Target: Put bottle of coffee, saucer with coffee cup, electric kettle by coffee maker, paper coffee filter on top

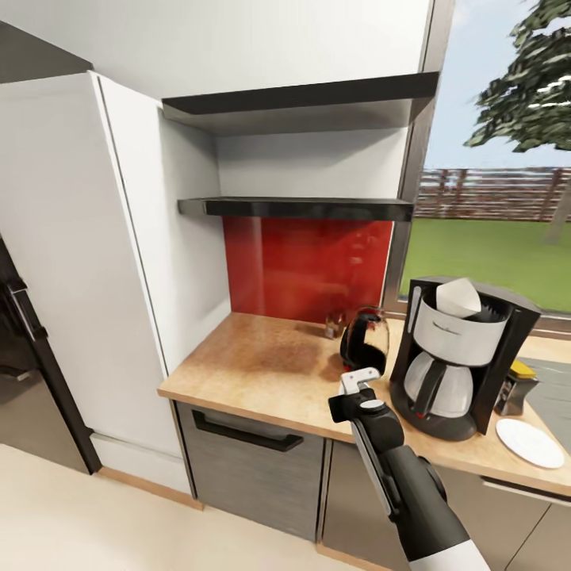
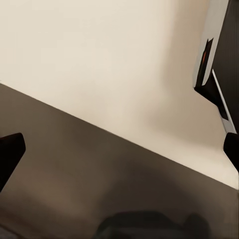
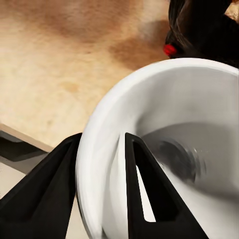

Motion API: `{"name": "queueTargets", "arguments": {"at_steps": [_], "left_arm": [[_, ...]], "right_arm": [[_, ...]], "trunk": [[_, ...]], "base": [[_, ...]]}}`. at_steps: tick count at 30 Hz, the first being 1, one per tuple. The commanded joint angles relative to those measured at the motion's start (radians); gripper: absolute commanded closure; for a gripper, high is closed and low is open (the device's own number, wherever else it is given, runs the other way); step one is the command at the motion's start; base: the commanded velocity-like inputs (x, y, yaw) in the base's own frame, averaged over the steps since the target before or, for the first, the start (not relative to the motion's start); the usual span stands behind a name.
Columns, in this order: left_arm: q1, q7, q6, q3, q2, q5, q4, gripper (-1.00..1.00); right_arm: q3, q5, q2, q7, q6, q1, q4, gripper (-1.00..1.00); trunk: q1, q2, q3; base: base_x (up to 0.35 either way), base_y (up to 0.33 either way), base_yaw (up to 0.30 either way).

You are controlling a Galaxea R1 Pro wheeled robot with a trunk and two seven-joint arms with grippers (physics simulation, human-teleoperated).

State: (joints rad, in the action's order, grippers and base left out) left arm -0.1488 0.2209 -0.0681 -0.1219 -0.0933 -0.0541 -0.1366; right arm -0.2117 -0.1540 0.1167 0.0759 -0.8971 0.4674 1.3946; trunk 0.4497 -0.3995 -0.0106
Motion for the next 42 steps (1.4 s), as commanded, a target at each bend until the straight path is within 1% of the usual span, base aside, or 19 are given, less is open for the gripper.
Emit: {"name": "queueTargets", "arguments": {"at_steps": [1,4,9,13,18,20,30,36,42], "left_arm": [[-0.002,0.001,-0.008,-0.007,0.001,-0.006,-0.005,-1.0],[-0.002,0.001,-0.008,-0.007,0.002,-0.007,-0.005,-1.0],[-0.002,0.001,-0.008,-0.007,0.004,-0.007,-0.005,-1.0],[-0.002,0.001,-0.007,-0.007,0.004,-0.007,-0.005,-1.0],[-0.002,0.001,-0.008,-0.007,0.004,-0.006,-0.005,-1.0],[-0.002,0.001,-0.009,-0.007,0.004,-0.006,-0.006,-1.0],[-0.002,0.001,-0.009,-0.008,0.001,-0.004,-0.005,-1.0],[-0.002,0.001,-0.008,-0.008,0.002,-0.004,-0.006,-1.0],[-0.002,0.001,-0.007,-0.008,0.003,-0.005,-0.005,-1.0]], "right_arm": [[-0.002,-0.004,0.0,0.001,-0.005,0.0,0.0,1.0],[-0.002,-0.004,0.0,0.001,-0.005,0.0,-0.001,1.0],[-0.001,-0.004,-0.001,0.001,-0.005,-0.001,-0.003,1.0],[0.0,-0.005,-0.002,0.001,-0.005,-0.001,-0.004,1.0],[0.0,-0.006,-0.003,0.001,-0.005,-0.001,-0.005,1.0],[0.0,-0.006,-0.003,0.001,-0.005,-0.001,-0.005,1.0],[0.0,-0.006,-0.003,0.001,-0.005,-0.001,-0.006,1.0],[0.0,-0.006,-0.003,0.001,-0.005,-0.001,-0.007,1.0],[0.0,-0.006,-0.003,0.001,-0.005,-0.001,-0.008,1.0]], "trunk": [[0.0,-0.001,0.0],[0.0,-0.001,0.0],[0.0,-0.001,0.0],[0.0,-0.001,0.0],[0.0,-0.001,0.0],[0.0,-0.001,0.0],[0.0,-0.001,-0.004],[0.0,-0.001,-0.008],[0.0,-0.001,-0.012]], "base": [[0.0,-0.253,0.268],[0.0,-0.264,0.239],[-0.002,-0.271,0.059],[-0.246,-0.141,0.002],[-0.322,-0.006,0.0],[-0.088,0.0,-0.037],[-0.018,0.0,-0.218],[-0.25,0.0,-0.251],[-0.055,0.0,-0.251]]}}
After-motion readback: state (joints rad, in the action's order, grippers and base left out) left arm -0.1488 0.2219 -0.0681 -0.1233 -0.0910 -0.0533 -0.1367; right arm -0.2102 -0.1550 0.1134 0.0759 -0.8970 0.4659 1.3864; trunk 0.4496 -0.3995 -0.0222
